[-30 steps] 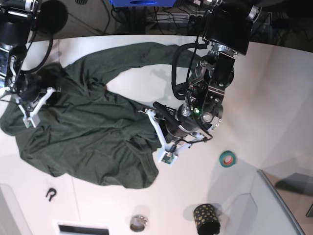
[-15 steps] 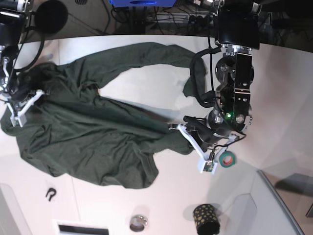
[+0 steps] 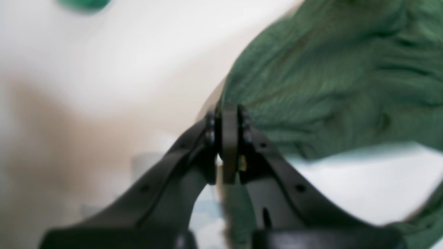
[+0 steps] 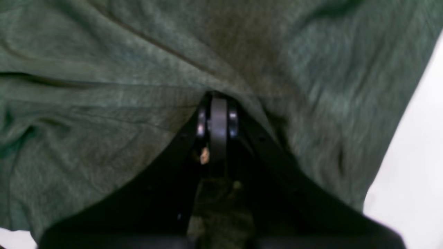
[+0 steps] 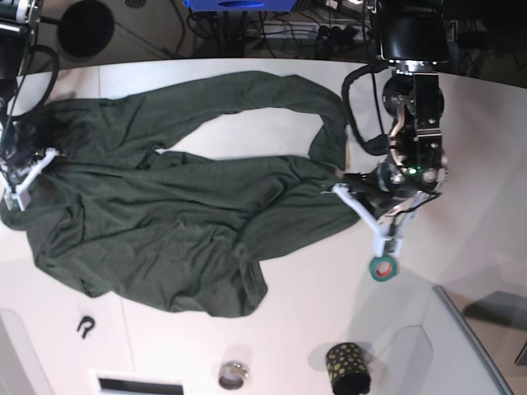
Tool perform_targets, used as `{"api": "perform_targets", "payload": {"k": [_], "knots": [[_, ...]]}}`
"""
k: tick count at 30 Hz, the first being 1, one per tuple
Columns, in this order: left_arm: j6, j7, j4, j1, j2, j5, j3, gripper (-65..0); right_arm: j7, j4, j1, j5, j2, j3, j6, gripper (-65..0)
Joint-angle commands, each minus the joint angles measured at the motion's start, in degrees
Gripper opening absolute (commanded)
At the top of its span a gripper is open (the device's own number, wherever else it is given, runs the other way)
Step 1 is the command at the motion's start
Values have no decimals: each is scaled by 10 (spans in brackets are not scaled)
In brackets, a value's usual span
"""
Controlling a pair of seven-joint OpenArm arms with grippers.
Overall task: Layout the t-shirt on the table in an organized manner, then fold the t-shirt properly
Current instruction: 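Pull the held shirt part with the left gripper away from the right gripper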
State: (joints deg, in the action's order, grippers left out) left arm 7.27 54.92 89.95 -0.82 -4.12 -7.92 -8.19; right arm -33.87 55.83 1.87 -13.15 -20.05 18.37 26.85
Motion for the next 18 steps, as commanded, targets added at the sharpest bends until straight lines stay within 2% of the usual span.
{"api": "perform_targets", "payload": {"k": [1, 16, 18], "knots": [[-3, -9, 7, -9, -1, -1, -14, -650, -34, -3, -4, 25, -5, -1, -9, -650], [-4, -12, 9, 53, -1, 0, -32, -650, -36, -3, -1, 25, -3, -1, -6, -650], [-5, -42, 9, 77, -1, 0, -32, -650, -37, -3, -2, 25, -1, -1, -6, -650]]}}
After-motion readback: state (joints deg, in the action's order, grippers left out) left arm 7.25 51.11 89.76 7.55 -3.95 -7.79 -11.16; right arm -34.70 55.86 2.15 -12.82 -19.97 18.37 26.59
